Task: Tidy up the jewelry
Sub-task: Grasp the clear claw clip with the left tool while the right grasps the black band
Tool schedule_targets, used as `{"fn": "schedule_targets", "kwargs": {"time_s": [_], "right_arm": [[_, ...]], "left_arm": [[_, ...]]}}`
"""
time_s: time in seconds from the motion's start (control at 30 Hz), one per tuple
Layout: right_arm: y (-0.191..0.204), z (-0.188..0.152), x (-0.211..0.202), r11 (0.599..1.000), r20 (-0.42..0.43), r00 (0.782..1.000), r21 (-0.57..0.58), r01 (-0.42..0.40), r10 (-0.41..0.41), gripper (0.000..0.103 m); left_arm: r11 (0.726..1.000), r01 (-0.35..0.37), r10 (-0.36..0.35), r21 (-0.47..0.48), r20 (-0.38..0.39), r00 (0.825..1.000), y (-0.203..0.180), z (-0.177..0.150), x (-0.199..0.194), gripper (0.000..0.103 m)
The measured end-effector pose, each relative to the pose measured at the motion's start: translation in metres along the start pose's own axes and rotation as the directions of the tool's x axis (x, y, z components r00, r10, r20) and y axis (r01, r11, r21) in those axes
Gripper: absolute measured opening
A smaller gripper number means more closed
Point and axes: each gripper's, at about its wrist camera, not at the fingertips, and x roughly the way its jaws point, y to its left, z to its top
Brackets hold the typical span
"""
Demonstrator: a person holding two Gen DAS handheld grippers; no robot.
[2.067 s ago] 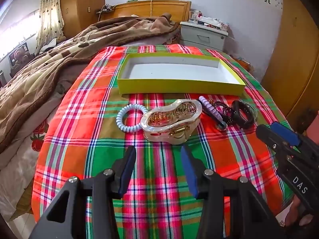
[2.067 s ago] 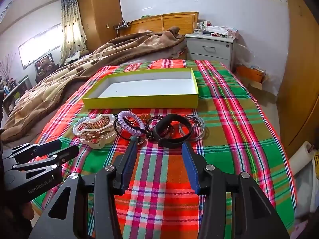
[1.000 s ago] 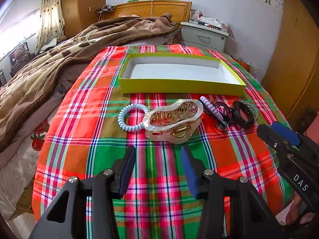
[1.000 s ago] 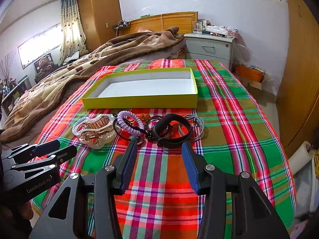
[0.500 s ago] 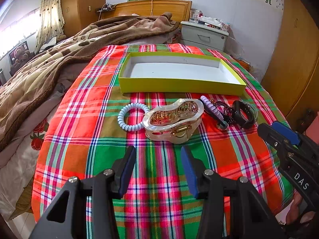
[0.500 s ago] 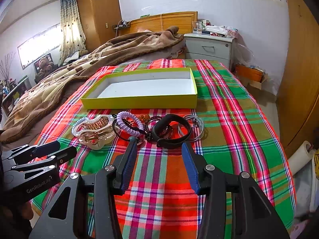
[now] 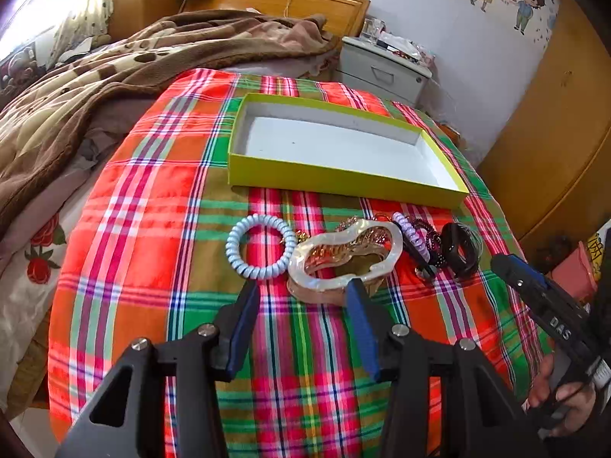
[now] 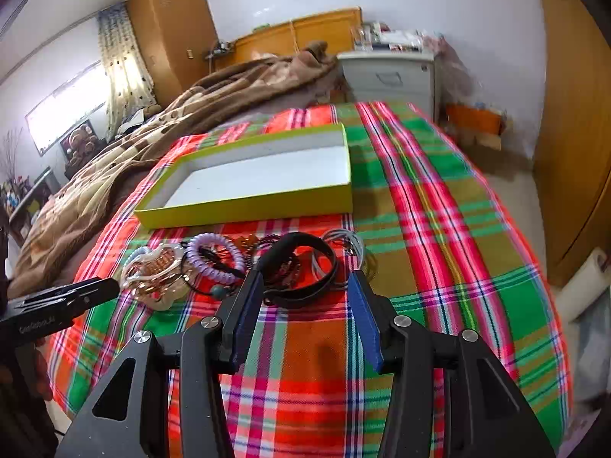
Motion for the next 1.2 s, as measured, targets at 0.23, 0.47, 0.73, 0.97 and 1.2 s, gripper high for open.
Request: {"fn": "schedule_targets", "kwargs": {"time_s": [0.23,0.47,0.73,0.97,1.2], "right_arm": [[-0.007,0.006,0.02,1.0,-0.055,0.998,0.023,-0.005,0.006,0.047],[-0.007,0.01,0.035,0.999,-0.091,0.995,0.035,-0.028,0.031,0.031],[-0.008,0.016,0.048,0.999,-0.131,0.991,0.043,0.002,0.004,0.03],[-0.009,0.02,0.051,0.999,-0.132,0.991,0.036,0.019,-0.014,0.009],[-0.009,0.022,0.047,1.0,-0.102,0.995,0.02,0.022,-0.02,0.007]], "left_arm": [[1.0,0.003,-0.002,0.023,-0.016,1.0,-0.002,0.015,0.011,0.049],[0.992,-0.05,0.056,0.116,-0.044,0.997,-0.01,0.026,0.026,0.049],[0.982,-0.034,0.047,0.187,-0.065,0.997,-0.019,0.034,0.035,0.049],[0.975,0.014,0.008,0.221,-0.094,0.996,-0.025,0.04,0.039,0.049],[0.954,-0.015,0.05,0.3,-0.111,0.993,-0.033,0.04,0.045,0.042]]}}
